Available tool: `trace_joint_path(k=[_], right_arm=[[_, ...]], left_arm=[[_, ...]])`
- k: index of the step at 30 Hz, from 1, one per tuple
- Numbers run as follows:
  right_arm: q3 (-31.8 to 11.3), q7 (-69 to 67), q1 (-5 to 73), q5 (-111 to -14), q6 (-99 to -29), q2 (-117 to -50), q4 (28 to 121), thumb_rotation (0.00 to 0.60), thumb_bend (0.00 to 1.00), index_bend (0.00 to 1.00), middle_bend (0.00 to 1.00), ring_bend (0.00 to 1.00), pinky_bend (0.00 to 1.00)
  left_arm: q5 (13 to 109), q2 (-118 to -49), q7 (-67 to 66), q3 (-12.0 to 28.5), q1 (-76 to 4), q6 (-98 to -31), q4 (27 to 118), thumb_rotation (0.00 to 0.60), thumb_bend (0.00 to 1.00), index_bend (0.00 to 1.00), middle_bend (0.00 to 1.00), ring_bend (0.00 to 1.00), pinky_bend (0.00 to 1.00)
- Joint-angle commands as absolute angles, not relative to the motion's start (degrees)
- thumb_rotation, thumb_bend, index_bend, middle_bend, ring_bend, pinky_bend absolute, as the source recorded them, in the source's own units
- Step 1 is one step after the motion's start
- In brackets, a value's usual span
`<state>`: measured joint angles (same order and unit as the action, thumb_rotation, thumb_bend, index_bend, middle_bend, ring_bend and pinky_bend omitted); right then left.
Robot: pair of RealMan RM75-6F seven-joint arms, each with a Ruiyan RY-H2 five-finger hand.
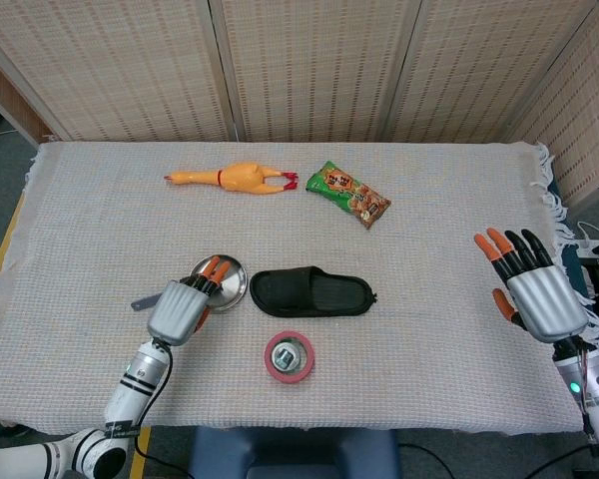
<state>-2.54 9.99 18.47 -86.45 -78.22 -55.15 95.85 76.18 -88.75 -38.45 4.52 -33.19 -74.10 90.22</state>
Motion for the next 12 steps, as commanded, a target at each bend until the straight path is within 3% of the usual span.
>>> trace_joint_path(k=[1, 3, 6, 12], right_arm=[[-0.8, 11.4, 11.4, -86.8, -87.1, -58.6, 95.5, 0.600, 0.36, 0.00, 0.00, 0.00, 0.00], [0.6, 7.9, 8.7, -88.7, -90.4, -60.6, 93.0, 0.600, 0.36, 0.00, 0.00, 0.00, 0.00], [1.9, 2.6, 5.8, -90.5, -93.6, -62.5, 89.2, 0.600, 0.34, 0.00, 0.00, 0.00, 0.00], [2.4, 4.6, 3.3, -94.1, -97.9, -63.4, 89.1, 0.600, 0.30, 0.00, 0.00, 0.00, 0.00]], left_arm=[[86.3, -77.6, -20.6, -4.8, -19.3, -90.0, 96.3, 0.600, 0.42, 0.00, 0.00, 0.02, 0.30], [88.2, -75.8, -13.3, -8.2, -13.4, -96.3, 92.9, 0.600, 0.41, 0.00, 0.00, 0.00, 0.21], [87.2, -75.5, -2.6, -9.9, -7.3, -101.0, 88.2, 0.600, 0.42, 0.00, 0.00, 0.00, 0.19], [87.3, -74.4, 5.2, -9.1, -4.7, -100.6, 83.6, 0.600, 0.41, 0.00, 0.00, 0.00, 0.18]])
